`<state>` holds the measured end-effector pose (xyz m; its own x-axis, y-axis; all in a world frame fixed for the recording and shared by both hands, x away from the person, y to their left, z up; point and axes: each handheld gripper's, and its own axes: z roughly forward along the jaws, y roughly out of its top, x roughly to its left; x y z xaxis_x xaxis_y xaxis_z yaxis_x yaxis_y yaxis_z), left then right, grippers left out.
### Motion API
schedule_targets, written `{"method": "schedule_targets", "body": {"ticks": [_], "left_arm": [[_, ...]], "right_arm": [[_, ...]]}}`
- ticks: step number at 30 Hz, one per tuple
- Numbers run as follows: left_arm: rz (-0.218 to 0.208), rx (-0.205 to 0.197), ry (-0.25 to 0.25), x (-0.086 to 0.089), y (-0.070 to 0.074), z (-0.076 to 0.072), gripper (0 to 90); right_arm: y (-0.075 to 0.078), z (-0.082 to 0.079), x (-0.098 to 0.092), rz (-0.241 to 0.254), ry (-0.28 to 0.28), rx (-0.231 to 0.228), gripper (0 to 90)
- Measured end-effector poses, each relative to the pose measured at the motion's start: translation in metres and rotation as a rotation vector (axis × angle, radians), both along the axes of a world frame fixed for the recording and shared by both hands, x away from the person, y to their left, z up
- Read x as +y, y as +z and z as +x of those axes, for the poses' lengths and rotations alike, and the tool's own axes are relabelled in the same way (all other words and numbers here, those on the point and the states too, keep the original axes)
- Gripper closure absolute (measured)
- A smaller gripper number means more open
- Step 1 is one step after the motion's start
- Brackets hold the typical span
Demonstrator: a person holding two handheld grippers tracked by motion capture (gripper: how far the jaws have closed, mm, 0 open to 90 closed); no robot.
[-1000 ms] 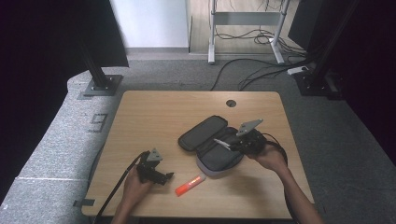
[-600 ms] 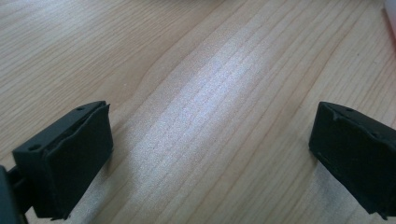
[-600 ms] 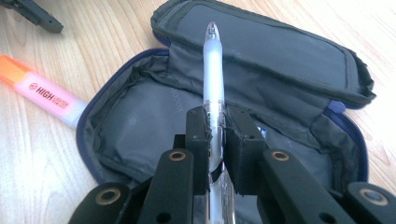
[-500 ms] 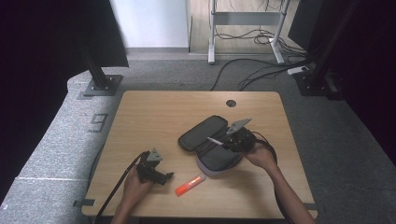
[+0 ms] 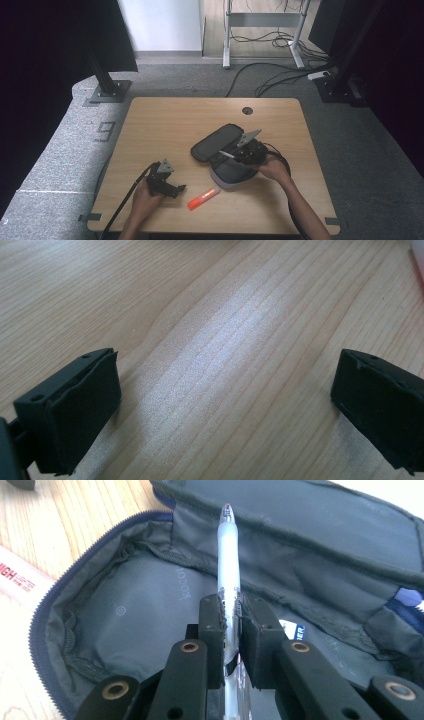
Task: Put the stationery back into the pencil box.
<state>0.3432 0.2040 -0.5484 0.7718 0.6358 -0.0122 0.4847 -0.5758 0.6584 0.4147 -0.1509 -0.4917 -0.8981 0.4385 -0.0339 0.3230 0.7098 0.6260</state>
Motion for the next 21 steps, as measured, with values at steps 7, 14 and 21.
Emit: {"method": "schedule_targets", "body": {"ticks": [7, 14, 21], "left_arm": [[0.000, 0.000, -0.001, 0.000, 0.000, 0.000, 0.0], [0.001, 0.000, -0.001, 0.000, 0.000, 0.000, 0.0], [0.000, 0.000, -0.001, 0.000, 0.000, 0.000, 0.0]], "right_arm": [[-0.009, 0.002, 0.000, -0.011, 0.012, 0.020, 78.5], [-0.016, 0.002, 0.000, -0.030, 0.015, 0.033, 76.7], [-0.012, 0.003, -0.002, -0.010, -0.011, 0.020, 65.1]]}}
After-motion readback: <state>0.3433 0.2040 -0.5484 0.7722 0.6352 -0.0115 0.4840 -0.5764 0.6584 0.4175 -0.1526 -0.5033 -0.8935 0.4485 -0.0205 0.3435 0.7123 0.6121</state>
